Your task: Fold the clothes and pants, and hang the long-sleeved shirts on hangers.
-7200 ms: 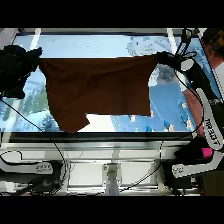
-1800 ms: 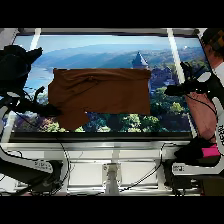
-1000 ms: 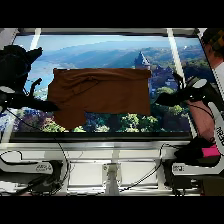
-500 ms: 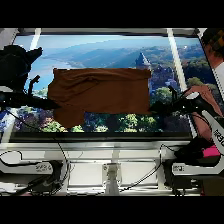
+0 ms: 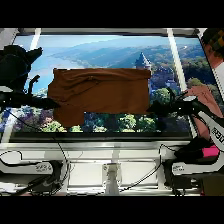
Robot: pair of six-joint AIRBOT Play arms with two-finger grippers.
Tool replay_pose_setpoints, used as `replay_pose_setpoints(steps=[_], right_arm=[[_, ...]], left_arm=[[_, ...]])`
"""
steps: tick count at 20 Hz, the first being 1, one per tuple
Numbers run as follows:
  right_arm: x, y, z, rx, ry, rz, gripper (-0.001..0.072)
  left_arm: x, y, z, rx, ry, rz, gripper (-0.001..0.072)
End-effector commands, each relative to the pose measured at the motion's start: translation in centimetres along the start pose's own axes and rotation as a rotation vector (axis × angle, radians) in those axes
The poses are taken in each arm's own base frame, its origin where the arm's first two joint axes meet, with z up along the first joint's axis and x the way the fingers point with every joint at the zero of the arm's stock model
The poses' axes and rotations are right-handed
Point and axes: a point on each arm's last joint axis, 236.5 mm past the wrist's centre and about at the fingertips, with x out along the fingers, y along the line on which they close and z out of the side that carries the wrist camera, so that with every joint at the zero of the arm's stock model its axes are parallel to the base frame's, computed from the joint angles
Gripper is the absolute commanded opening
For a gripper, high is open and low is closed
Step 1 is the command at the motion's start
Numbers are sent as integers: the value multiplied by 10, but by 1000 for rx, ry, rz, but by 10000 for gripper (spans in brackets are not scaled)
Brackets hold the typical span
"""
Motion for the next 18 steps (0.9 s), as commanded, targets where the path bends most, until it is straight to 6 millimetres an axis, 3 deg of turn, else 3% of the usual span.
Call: replay_pose_setpoints(steps=[1,4,6,9,12,16,18], right_arm=[[6,13,5,-29,-22,31,11],[-3,30,10,-101,-49,74,9],[-21,48,21,-171,-103,80,9],[-58,80,35,-270,-214,83,9],[-92,110,35,-357,-309,85,9],[-129,139,28,-444,-413,83,9],[-140,143,24,-455,-441,61,9]], left_arm=[[0,-5,7,-4,-27,-20,19],[-3,-7,9,2,-36,-17,19],[-12,-12,13,23,-57,1,19],[-44,-21,31,85,-132,69,19],[-89,-37,48,137,-255,138,19],[-140,-45,46,154,-368,245,19],[-157,-47,42,153,-403,283,19]])
